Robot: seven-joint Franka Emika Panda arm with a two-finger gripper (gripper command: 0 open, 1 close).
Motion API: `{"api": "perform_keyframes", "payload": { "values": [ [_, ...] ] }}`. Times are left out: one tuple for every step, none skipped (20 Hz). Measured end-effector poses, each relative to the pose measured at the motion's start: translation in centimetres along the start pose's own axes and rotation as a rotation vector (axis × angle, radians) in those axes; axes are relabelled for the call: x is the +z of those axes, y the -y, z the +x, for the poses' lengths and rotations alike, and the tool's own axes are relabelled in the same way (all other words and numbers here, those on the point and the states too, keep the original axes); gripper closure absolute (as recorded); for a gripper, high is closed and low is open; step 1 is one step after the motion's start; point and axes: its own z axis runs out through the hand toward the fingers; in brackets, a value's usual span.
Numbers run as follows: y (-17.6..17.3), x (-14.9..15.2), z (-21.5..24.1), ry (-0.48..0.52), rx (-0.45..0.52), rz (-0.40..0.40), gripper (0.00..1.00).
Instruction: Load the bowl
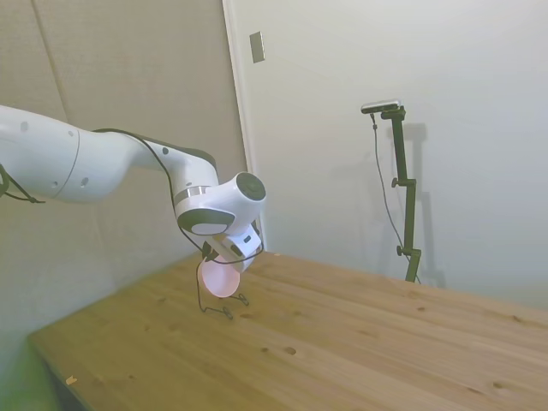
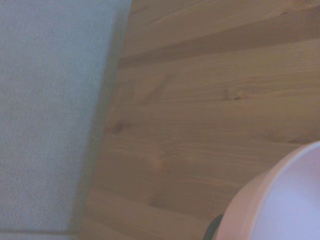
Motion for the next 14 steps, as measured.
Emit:
{"api": "perform_keyframes", "payload": {
  "values": [
    [-0.1,0.0,-0.1,0.0,-0.001,0.002,1.0],
    [-0.2,0.0,-0.2,0.002,0.0,0.007,1.0],
    [-0.3,0.1,-0.2,0.005,-0.001,0.014,1.0],
    [-0.5,0.2,-0.2,0.008,-0.005,0.017,1.0],
    [-0.6,0.3,-0.2,0.01,-0.008,0.021,1.0],
    [-0.8,0.4,-0.2,0.011,-0.012,0.024,1.0],
    [-0.8,0.4,-0.2,0.012,-0.014,0.027,1.0],
    [-0.9,0.4,-0.1,0.012,-0.015,0.029,1.0],
    [-1.1,0.5,-0.1,0.013,-0.015,0.032,1.0],
    [-1.3,0.6,-0.1,0.013,-0.017,0.034,1.0],
    [-1.5,0.7,0.0,0.012,-0.018,0.034,1.0],
    [-1.6,0.8,0.0,0.011,-0.018,0.034,1.0],
    [-1.7,0.8,0.1,0.009,-0.019,0.034,1.0],
    [-1.8,0.9,0.1,0.008,-0.018,0.033,1.0]
  ]
}}
